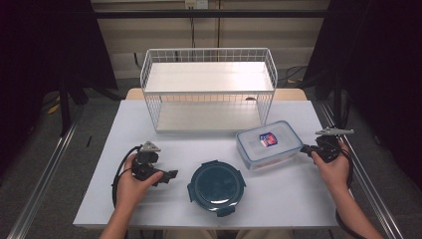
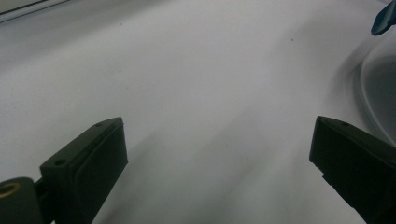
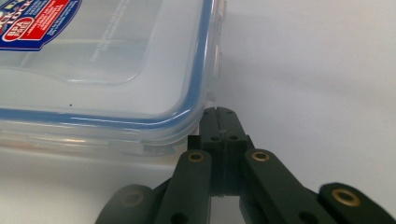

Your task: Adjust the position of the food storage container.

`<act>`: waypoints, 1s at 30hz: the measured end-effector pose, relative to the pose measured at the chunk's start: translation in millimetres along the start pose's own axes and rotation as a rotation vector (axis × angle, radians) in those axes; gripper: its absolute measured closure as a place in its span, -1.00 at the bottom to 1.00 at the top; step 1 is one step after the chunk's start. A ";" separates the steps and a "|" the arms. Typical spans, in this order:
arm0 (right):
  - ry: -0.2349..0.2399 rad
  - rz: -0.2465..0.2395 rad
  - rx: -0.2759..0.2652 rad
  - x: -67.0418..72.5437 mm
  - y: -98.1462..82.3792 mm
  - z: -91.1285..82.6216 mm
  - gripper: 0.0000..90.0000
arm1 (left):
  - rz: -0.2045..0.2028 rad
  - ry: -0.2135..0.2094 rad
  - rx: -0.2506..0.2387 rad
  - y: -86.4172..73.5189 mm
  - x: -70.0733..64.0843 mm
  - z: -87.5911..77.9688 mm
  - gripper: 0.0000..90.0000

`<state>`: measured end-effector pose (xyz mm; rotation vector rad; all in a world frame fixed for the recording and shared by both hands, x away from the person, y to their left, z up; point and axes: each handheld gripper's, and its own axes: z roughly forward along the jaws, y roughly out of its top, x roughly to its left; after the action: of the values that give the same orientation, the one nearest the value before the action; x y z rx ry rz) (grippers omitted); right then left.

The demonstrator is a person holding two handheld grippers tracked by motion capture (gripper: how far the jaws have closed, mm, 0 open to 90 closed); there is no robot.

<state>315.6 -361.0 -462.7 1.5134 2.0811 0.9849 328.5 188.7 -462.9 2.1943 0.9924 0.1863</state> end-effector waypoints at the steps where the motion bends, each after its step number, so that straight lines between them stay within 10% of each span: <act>1: 0.003 -0.005 0.000 2.6 0.0 0.4 1.00 | 0.004 -0.005 0.006 0.6 -0.1 -0.2 -0.91; 30: 0.093 -0.119 0.045 79.5 1.4 2.3 1.00 | -0.065 0.008 -0.011 1.9 -2.6 -9.3 -0.91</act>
<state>290.7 -285.8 -455.8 1.3714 2.2432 0.9875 324.2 191.1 -454.5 2.1490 1.0630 0.1698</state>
